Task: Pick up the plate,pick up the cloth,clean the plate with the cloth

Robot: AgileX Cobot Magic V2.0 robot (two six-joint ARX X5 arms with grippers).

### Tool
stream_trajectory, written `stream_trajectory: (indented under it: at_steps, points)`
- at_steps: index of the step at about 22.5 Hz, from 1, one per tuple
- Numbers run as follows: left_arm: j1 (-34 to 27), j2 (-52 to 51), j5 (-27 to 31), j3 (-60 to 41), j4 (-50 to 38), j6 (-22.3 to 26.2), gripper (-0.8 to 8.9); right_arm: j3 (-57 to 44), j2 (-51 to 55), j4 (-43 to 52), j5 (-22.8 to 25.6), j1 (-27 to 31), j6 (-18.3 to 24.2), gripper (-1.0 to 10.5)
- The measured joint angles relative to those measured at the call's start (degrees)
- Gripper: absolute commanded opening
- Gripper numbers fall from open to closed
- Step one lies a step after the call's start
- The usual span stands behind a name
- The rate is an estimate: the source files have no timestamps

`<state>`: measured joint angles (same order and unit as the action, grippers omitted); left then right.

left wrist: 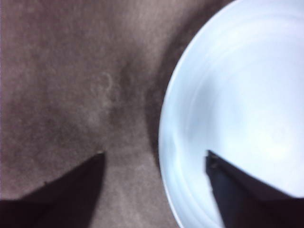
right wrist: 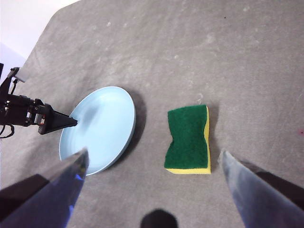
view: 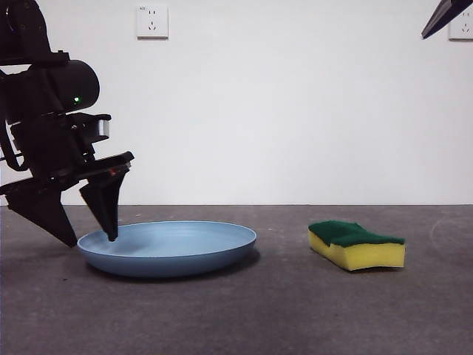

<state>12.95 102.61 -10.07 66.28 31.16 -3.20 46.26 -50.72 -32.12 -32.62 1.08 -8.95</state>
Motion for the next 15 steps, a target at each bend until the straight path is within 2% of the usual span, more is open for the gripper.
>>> stream_trajectory:
  at_steps: [5, 6, 7, 12, 15]
  points:
    - [0.55, 0.00, -0.17, 0.00, 0.00, 2.08, 1.20, 0.00, 0.00, 0.00, 0.00, 0.00, 0.00, 4.7]
    - [0.76, 0.00, -0.17, 0.00, -0.02, 2.27, 0.79, 0.00, 0.00, 0.00, 0.00, 0.00, 0.00, 4.7]
    - [0.90, 0.00, -0.17, 0.00, 0.00, 2.43, -0.14, 0.00, 0.00, 0.00, 0.00, 0.00, 0.00, 4.7]
    - [1.22, 0.00, -0.61, 0.04, -0.15, 2.60, -0.08, 0.00, 0.00, 0.00, 0.00, -0.09, -0.07, 4.7]
    - [1.42, -0.37, -0.59, 0.04, 0.28, 2.60, -0.08, 0.00, -0.02, 0.11, 0.04, -2.16, -0.09, 4.7]
